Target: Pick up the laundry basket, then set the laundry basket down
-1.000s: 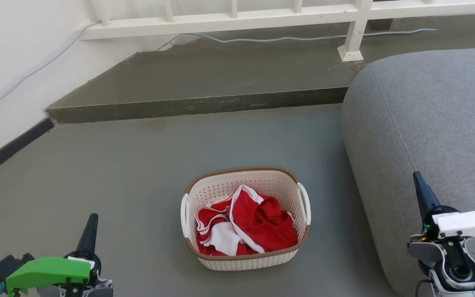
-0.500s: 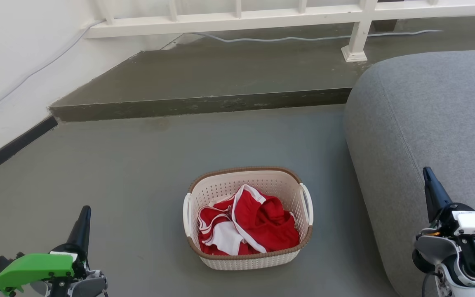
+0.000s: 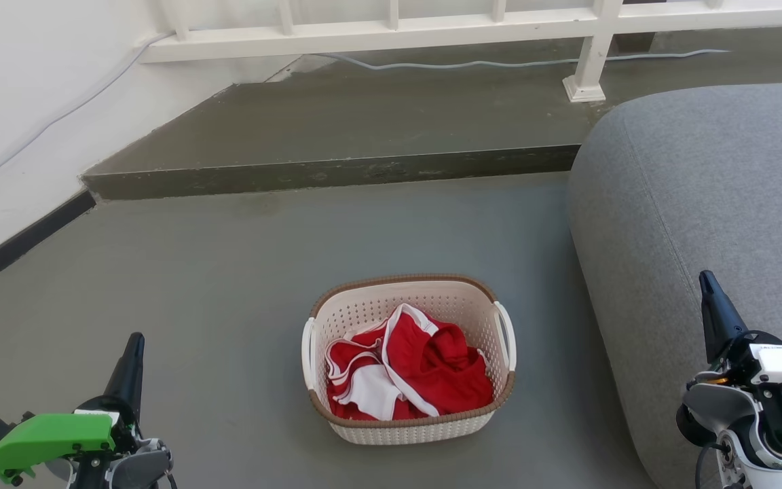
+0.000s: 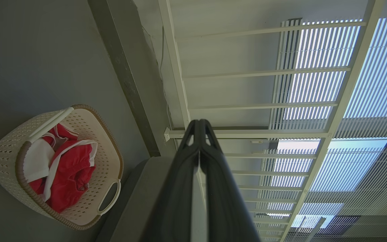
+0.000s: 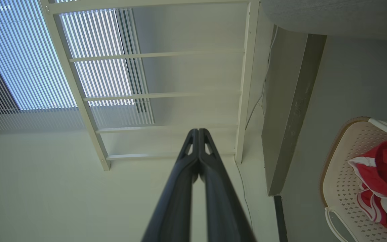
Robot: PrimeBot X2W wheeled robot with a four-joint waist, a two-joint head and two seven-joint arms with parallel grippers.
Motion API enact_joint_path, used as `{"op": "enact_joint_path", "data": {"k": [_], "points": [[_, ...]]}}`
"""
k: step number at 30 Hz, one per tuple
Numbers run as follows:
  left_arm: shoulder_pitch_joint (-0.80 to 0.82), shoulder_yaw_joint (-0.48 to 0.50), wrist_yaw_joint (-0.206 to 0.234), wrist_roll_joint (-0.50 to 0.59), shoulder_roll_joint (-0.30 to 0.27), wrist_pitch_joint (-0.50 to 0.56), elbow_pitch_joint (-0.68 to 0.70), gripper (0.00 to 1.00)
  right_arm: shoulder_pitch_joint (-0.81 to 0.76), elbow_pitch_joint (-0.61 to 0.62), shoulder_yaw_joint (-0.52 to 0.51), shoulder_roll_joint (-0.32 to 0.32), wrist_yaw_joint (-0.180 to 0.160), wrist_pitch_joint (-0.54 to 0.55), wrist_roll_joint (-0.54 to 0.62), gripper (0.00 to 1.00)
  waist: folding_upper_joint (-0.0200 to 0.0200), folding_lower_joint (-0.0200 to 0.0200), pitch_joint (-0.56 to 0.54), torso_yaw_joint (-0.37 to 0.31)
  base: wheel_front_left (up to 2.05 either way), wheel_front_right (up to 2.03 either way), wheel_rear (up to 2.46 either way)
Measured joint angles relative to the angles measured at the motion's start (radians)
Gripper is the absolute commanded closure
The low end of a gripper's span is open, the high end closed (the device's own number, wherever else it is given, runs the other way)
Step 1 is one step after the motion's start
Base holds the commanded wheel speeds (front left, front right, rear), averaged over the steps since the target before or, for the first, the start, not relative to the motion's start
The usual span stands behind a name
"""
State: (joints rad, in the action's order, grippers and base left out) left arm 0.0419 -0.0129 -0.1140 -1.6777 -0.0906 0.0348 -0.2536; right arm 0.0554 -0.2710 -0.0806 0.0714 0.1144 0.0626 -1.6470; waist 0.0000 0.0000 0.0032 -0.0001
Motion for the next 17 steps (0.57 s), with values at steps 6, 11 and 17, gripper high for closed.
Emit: {"op": "enact_joint_path", "data": {"k": [6, 11, 17], "points": [[0.000, 0.001, 0.000, 0.000, 0.000, 0.000, -0.003, 1.00, 0.000, -0.001, -0.001, 0.000, 0.000, 0.000, 0.000, 1.00, 0.0000, 0.0000, 0.000, 0.000, 0.00, 0.00, 0.00], [0.000, 0.001, 0.000, 0.000, 0.000, 0.000, -0.006, 1.00, 0.000, -0.003, -0.001, 0.000, 0.000, 0.000, 0.000, 1.00, 0.0000, 0.0000, 0.000, 0.000, 0.00, 0.00, 0.00], [0.000, 0.002, -0.001, 0.000, 0.000, 0.001, -0.009, 1.00, 0.000, -0.004, -0.002, 0.000, 0.000, 0.000, 0.000, 1.00, 0.0000, 0.0000, 0.000, 0.000, 0.00, 0.00, 0.00]]}}
